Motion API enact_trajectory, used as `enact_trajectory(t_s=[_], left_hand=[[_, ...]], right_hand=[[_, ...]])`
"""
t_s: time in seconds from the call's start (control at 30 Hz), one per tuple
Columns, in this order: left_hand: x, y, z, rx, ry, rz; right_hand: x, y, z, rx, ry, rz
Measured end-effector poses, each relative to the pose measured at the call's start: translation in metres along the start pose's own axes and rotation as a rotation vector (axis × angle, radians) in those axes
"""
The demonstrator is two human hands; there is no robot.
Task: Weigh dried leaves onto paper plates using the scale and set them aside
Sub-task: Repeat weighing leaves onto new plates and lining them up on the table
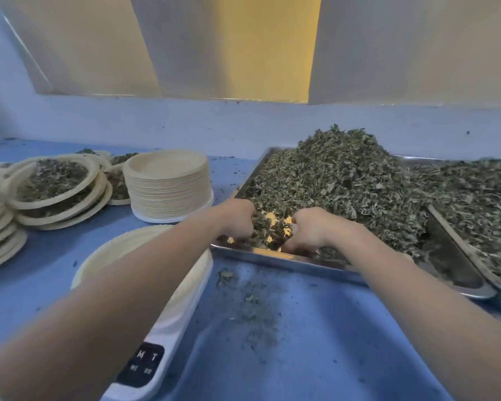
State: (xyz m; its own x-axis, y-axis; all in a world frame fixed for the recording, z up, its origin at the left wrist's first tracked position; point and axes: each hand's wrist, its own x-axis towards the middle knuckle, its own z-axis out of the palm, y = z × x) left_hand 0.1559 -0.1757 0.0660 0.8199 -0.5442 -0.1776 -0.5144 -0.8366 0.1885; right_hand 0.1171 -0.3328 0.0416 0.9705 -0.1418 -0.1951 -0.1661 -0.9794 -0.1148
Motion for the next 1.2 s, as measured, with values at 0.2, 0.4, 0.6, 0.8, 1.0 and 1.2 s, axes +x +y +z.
enact_trajectory(t_s=[0.2,0.4,0.6,0.8,1.0,1.2], left_hand=[[0.043,0.006,0.008,-0.277,-0.174,-0.086],[0.077,-0.004,-0.001,-0.106,-0.03,-0.016],[0.1,-0.002,-0.005,-0.278,-0.132,-0.032],[0.083,-0.015,-0.027,-0.243,-0.27,0.006],[0.074,0.0,-0.017,-0.059,-0.391,-0.026],[0.076,-0.004,0.007,-0.235,-0.172,-0.035]], right_hand=[[0.035,-0.001,-0.001,0.205,-0.102,-0.132],[0.075,0.013,-0.036,0.246,-0.004,-0.179],[0.112,0.008,-0.019,-0.034,0.011,-0.236],[0.088,0.034,-0.035,0.218,-0.258,-0.305],[0.074,0.013,-0.02,0.122,-0.267,-0.356],[0.07,-0.007,-0.005,0.383,-0.158,-0.318]])
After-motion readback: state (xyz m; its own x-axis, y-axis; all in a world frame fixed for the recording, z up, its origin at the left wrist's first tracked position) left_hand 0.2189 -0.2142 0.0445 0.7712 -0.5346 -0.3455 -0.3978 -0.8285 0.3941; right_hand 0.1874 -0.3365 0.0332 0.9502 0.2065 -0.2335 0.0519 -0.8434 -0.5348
